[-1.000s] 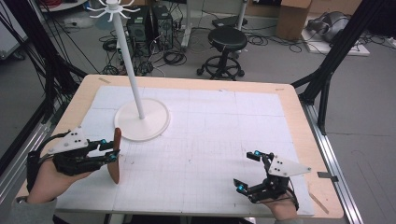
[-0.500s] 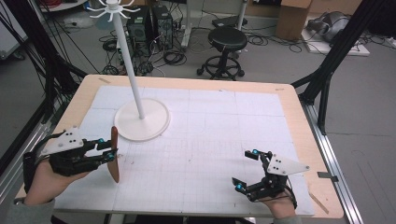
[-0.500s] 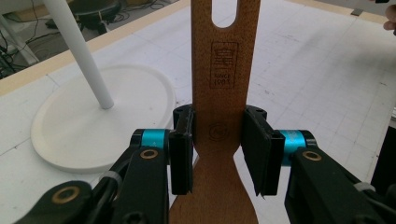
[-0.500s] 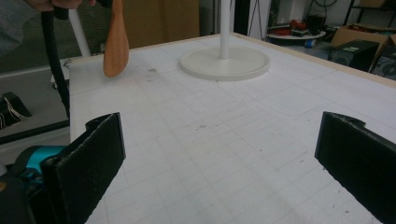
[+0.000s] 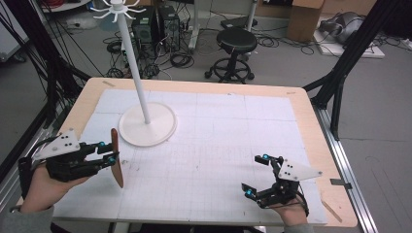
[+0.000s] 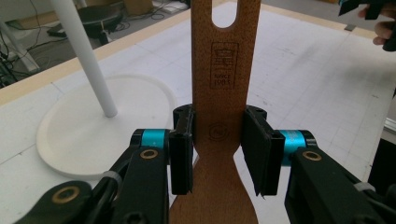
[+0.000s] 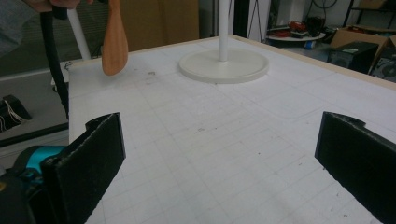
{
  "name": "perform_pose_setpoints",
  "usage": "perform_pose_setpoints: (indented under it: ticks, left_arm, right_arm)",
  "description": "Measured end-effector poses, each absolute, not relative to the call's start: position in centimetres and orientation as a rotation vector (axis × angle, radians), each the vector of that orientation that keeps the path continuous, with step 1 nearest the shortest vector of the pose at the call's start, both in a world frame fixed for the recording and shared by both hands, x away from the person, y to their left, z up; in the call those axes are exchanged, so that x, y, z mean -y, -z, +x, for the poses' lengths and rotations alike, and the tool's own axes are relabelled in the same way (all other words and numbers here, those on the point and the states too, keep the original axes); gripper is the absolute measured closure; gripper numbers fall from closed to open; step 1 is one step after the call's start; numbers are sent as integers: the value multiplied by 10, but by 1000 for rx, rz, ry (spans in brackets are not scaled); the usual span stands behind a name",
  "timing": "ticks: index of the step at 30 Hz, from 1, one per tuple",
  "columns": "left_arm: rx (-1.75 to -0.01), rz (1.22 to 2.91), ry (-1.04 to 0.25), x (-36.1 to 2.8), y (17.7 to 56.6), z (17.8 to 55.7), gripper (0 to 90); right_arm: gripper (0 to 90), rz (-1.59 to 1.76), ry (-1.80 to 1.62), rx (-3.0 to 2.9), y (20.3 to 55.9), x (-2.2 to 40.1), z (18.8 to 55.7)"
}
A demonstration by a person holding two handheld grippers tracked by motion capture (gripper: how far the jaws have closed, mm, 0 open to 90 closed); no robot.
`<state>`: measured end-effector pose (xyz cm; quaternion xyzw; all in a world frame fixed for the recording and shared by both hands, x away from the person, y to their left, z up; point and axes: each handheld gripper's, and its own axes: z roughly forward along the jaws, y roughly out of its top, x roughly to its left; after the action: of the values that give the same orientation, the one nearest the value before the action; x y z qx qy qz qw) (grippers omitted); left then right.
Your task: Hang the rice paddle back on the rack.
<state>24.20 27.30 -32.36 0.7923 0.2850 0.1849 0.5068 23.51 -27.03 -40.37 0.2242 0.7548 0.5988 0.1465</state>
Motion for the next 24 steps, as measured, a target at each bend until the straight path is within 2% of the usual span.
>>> perform_pose_setpoints:
  ticks: [10, 24]
  left_arm:
    - [-675, 1842, -405, -287, 316, 248, 650]
    - [-698, 1862, -414, -300, 295, 267, 650]
  right_arm:
    - [7, 654, -1722, -2170, 404, 274, 231]
    - [7, 671, -1745, -2139, 402, 282, 230]
